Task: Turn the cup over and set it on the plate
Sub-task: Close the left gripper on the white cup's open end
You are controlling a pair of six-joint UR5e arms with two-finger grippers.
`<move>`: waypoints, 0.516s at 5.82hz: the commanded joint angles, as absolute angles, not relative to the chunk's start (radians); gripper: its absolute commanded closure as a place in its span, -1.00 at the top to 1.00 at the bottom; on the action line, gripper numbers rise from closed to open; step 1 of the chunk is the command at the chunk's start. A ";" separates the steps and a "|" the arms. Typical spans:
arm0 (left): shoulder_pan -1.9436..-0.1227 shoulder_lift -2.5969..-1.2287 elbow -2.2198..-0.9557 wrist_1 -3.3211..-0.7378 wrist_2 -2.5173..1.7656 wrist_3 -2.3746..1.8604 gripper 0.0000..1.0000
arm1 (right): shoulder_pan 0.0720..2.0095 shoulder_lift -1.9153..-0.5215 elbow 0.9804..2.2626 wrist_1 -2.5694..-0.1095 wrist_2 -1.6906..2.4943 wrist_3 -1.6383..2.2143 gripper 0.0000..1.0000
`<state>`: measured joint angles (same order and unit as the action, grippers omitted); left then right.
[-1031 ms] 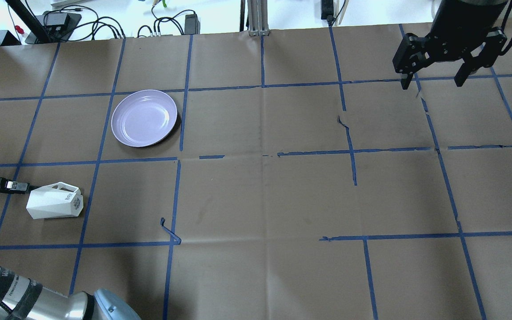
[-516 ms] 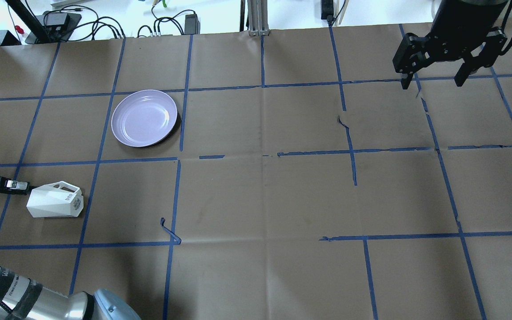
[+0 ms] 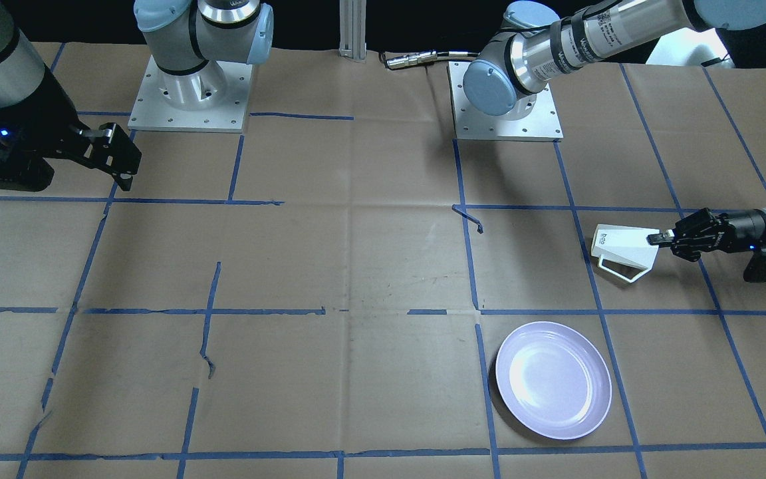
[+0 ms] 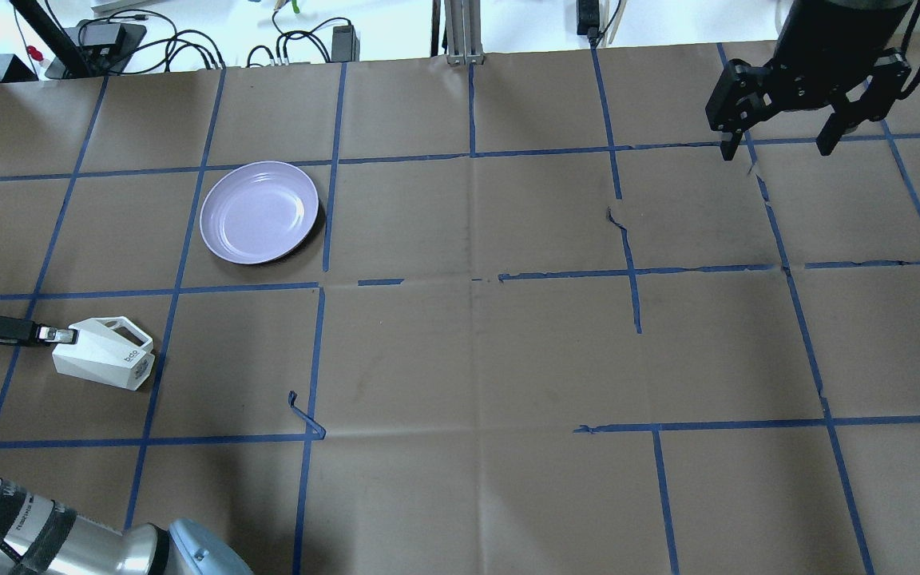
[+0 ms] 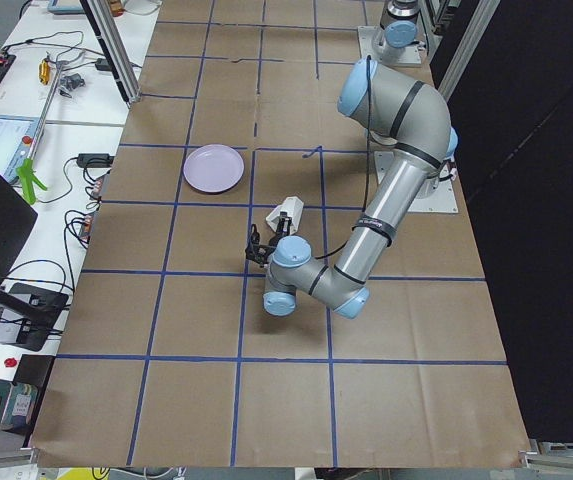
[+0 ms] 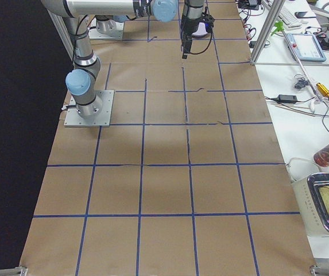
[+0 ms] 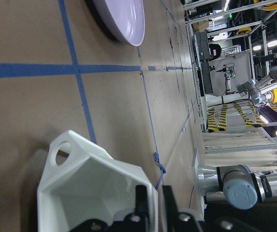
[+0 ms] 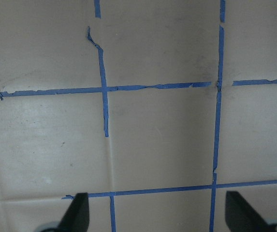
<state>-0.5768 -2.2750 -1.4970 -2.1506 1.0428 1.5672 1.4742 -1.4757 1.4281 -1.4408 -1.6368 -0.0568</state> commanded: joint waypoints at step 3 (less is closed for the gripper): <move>-0.569 -2.072 -1.447 -2.343 0.979 1.372 -1.00 | 1.474 -1.476 1.428 -1.440 -1.637 -0.057 1.00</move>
<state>-0.5698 -2.1631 -1.4580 -2.2606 1.0065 1.4452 1.4741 -1.4756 1.4282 -1.4412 -1.6368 -0.0568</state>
